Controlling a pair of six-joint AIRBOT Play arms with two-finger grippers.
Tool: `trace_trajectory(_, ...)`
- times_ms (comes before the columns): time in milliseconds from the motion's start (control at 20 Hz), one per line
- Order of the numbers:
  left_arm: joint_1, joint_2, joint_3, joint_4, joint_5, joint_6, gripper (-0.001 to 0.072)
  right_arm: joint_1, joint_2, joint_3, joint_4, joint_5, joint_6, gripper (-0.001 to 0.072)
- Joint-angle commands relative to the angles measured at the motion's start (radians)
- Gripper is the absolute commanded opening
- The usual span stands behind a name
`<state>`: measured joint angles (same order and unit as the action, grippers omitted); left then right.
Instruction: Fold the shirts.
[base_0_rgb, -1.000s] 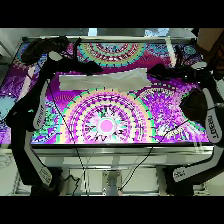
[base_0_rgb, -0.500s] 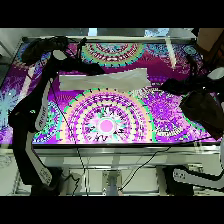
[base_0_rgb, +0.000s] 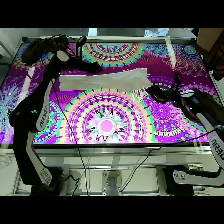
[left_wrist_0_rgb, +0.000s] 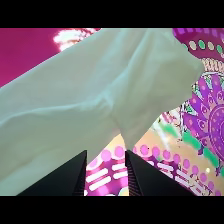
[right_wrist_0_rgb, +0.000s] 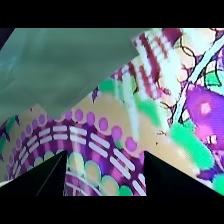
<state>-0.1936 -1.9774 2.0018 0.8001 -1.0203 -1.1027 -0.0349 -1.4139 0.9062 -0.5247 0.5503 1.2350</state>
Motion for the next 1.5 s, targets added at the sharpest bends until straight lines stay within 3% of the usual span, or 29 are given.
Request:
trace_trajectory(0, 0.0, -0.001, 0.001, 0.016, 0.019, 0.0, 0.0294, 0.094, -0.072, -0.022, 0.173, -0.29, -0.002, 0.0552)
trace_trajectory(350, 0.0, -0.001, 0.001, 0.035, 0.053, 0.003, 0.0294, 0.09, -0.158, -0.003, 0.278, -0.374, -0.002, 0.0551)
trace_trajectory(500, -0.001, -0.01, 0.0, 0.08, 0.043, -0.014, 0.0293, 0.085, -0.2, 0.094, 0.27, -0.33, -0.006, 0.0542)
trace_trajectory(650, 0.0, -0.039, 0.0, 0.138, 0.06, -0.108, 0.0293, 0.085, -0.243, 0.189, 0.27, -0.303, -0.012, 0.0541)
trace_trajectory(900, -0.006, -0.052, 0.0, 0.135, 0.086, -0.109, 0.0293, 0.084, -0.321, 0.275, 0.271, -0.286, 0.025, 0.0538)
trace_trajectory(950, -0.006, -0.051, 0.0, 0.135, 0.093, -0.109, 0.0293, 0.084, -0.325, 0.276, 0.266, -0.285, 0.024, 0.053)
trace_trajectory(1000, -0.006, -0.051, 0.0, 0.136, 0.096, -0.108, 0.0293, 0.08, -0.323, 0.277, 0.239, -0.277, 0.016, 0.0439)
trace_trajectory(1200, -0.006, -0.051, 0.0, 0.136, 0.096, -0.101, 0.0293, 0.025, -0.27, 0.277, 0.214, -0.158, -0.092, 0.0432)
trace_trajectory(1450, -0.006, -0.052, 0.0, 0.135, 0.108, -0.102, 0.0293, -0.072, -0.225, 0.276, 0.131, 0.093, -0.069, 0.0485)
